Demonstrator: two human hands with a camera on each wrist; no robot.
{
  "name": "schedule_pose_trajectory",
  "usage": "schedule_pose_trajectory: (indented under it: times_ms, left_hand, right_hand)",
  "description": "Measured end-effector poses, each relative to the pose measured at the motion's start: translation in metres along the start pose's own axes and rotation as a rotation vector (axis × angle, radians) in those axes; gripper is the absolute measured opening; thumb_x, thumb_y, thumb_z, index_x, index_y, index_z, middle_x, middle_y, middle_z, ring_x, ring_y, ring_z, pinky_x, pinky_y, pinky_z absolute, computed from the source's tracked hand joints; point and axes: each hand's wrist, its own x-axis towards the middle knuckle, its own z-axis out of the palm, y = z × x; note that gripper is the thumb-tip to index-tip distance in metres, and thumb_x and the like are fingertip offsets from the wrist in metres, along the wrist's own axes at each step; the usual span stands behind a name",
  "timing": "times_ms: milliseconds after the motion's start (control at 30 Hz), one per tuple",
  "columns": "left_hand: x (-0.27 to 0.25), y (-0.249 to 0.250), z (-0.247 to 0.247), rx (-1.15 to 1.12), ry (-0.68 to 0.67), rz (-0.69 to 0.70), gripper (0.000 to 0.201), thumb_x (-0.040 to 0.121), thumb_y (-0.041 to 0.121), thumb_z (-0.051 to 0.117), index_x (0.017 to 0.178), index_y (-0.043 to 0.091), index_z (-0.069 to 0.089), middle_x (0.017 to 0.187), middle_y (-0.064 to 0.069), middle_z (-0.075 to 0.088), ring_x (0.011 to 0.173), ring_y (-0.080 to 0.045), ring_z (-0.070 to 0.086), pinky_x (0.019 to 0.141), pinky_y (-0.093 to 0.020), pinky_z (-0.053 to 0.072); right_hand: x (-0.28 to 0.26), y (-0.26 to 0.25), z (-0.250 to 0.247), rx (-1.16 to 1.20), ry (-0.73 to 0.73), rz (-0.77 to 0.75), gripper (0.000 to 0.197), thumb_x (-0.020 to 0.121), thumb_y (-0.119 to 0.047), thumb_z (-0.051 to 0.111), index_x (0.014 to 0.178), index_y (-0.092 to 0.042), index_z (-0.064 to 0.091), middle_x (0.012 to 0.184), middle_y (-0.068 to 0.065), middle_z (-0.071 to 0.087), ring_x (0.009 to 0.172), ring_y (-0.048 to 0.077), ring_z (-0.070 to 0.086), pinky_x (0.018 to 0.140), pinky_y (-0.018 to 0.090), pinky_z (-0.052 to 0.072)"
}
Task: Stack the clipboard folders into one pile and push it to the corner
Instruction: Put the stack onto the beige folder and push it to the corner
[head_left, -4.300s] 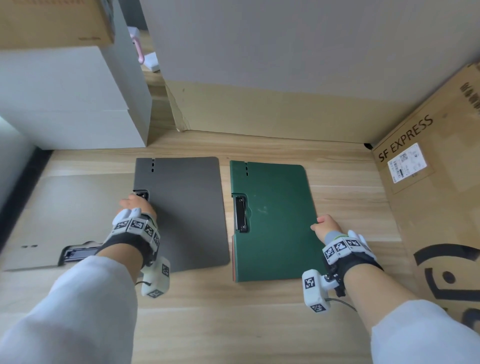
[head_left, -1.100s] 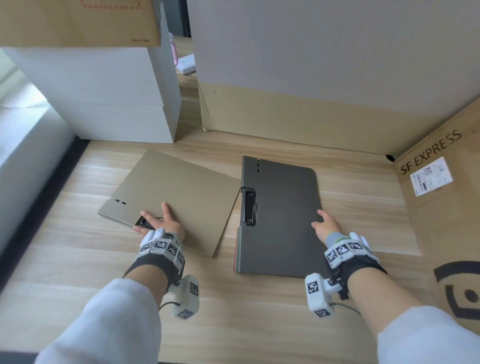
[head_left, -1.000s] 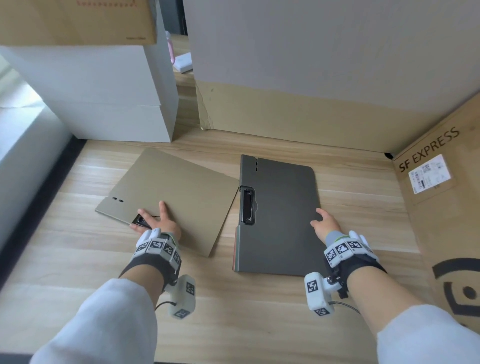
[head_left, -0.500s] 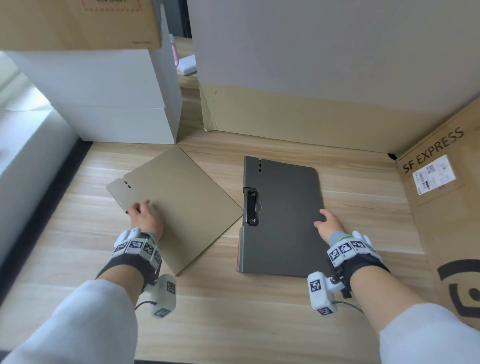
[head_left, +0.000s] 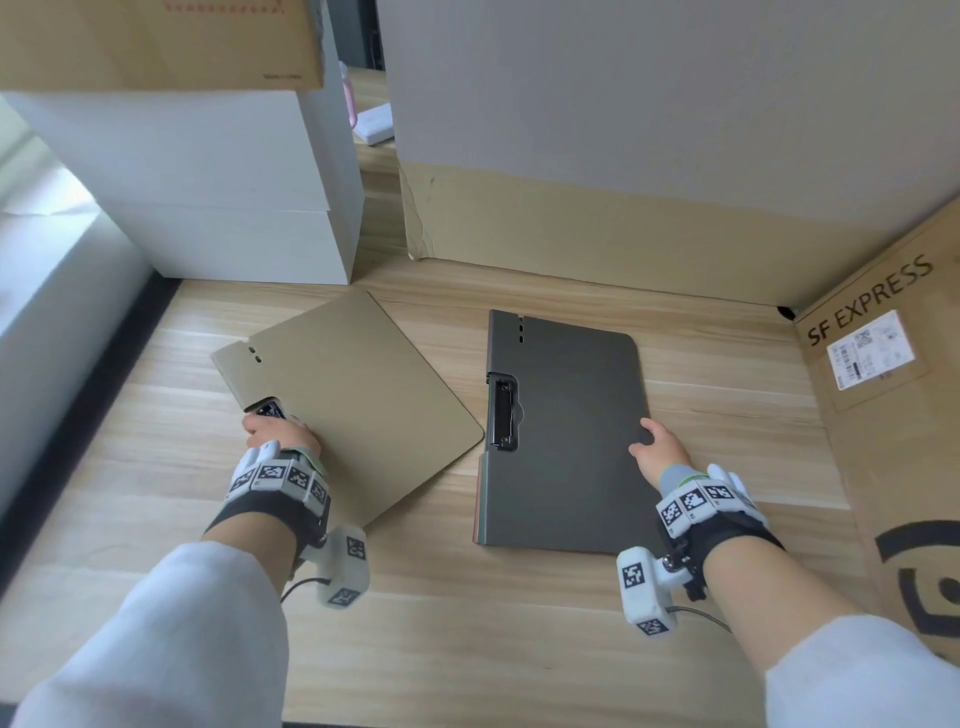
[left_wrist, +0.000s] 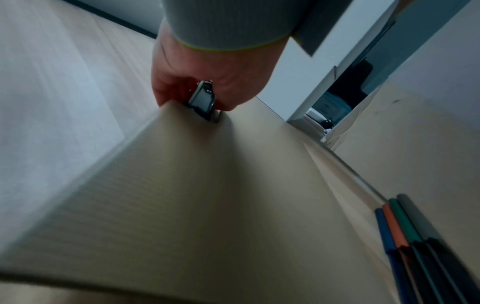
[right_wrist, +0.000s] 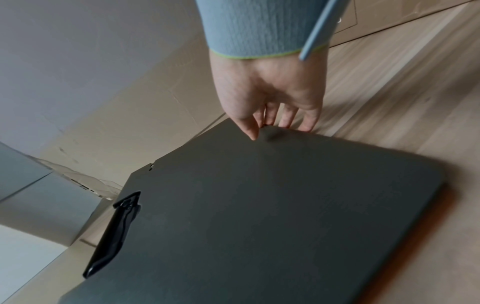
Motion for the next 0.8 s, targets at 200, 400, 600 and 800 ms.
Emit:
schedule_pose_trajectory:
  times_ms: [200, 400, 600, 800]
  left_hand:
    - [0.001, 0.017, -0.016, -0.032, -0.057, 0.121, 0.05, 0.095, 0.01, 0.047, 0.138, -0.007, 0.028, 0.143, -0.031, 0.038, 0.134, -0.044, 0.039, 0.11, -0.048, 0.031]
    - [-0.009, 0.043, -0.041, -0.046, -0.063, 0.266, 0.045, 0.096, 0.01, 0.045, 0.135, -0.008, 0.031, 0.141, -0.032, 0.04, 0.13, -0.045, 0.043, 0.106, -0.048, 0.034]
    - [-0.029, 0.076, -0.054, -0.027, -0.107, 0.4, 0.042, 0.096, 0.011, 0.045, 0.131, -0.01, 0.035, 0.136, -0.033, 0.047, 0.127, -0.044, 0.047, 0.104, -0.045, 0.036]
    - [-0.086, 0.098, -0.013, 0.053, -0.261, 0.54, 0.04, 0.096, 0.01, 0.043, 0.129, -0.011, 0.038, 0.134, -0.031, 0.049, 0.123, -0.041, 0.05, 0.1, -0.042, 0.038]
  right_hand:
    - [-0.001, -0.002, -0.001, 0.001, -0.014, 0.012, 0.054, 0.093, -0.007, 0.043, 0.144, -0.016, 0.033, 0.154, 0.007, 0.031, 0.133, 0.03, 0.041, 0.102, 0.033, 0.038]
    - [-0.003, -0.005, -0.006, 0.0, -0.043, 0.02, 0.054, 0.093, -0.01, 0.043, 0.145, -0.016, 0.032, 0.154, 0.007, 0.032, 0.134, 0.03, 0.041, 0.104, 0.033, 0.036]
    - [-0.003, -0.005, -0.008, 0.036, -0.081, 0.025, 0.054, 0.093, -0.011, 0.044, 0.146, -0.015, 0.032, 0.154, 0.008, 0.032, 0.137, 0.03, 0.038, 0.108, 0.034, 0.032]
    - [-0.003, -0.003, -0.008, 0.084, -0.087, 0.036, 0.055, 0.094, -0.016, 0.045, 0.146, -0.012, 0.031, 0.155, 0.01, 0.028, 0.14, 0.03, 0.032, 0.112, 0.036, 0.027]
